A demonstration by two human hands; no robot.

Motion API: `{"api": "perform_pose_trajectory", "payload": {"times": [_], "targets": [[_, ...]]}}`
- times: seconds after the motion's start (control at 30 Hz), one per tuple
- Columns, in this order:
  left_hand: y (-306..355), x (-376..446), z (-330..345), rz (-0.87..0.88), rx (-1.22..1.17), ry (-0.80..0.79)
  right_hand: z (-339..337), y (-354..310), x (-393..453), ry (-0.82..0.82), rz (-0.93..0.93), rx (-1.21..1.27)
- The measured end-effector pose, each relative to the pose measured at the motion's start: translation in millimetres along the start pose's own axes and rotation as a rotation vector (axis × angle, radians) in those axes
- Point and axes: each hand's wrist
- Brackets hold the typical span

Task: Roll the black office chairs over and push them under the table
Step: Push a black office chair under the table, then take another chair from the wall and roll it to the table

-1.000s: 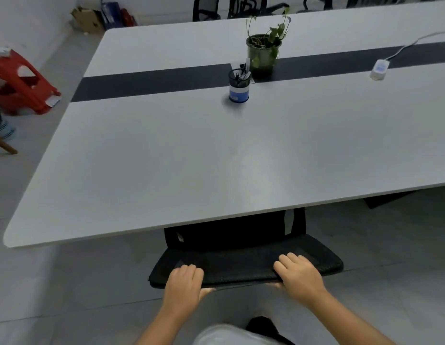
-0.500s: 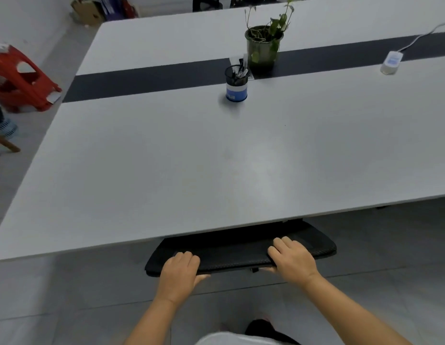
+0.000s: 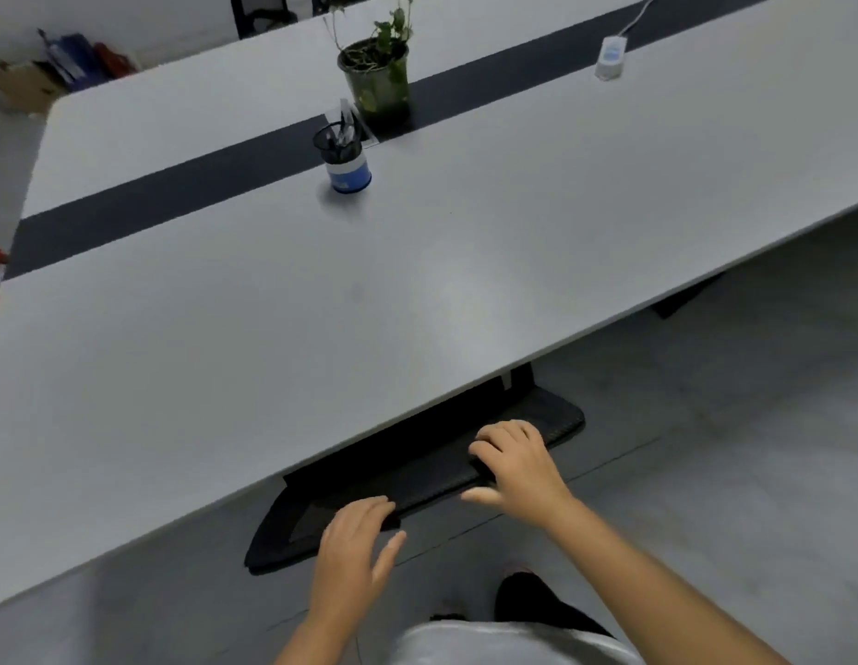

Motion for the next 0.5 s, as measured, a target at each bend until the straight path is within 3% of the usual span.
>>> {"api": "perform_pose_trajectory", "payload": {"times": [0.1, 0.2, 0.37, 0.5], "targets": [[34.3, 6.4, 3.2, -0.029, -0.387, -0.047, -14.3, -17.6, -40.0, 0.109, 0.262, 0.111], [62.8, 6.4, 19.5, -0.076, -0.67, -0.329, -38.7, -46.5, -99.3, 0.177, 0.691, 0.296], [89.6, -11.3, 68.4, 0.065, -0.638, -0.88, -57.7, -119.6, -229.8, 0.414, 1.438, 0.568], [129.0, -36.3, 101.2, 0.115, -0.586, -1.075, -66.3, -179.7, -313.6, 0.612, 1.759, 0.697]]}}
Point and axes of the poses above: each hand's wrist, its own x-axis towards the middle knuckle, its own z-axis out of the palm, y = z × x, and after that the axes turned 1 degree about -y, right-handed
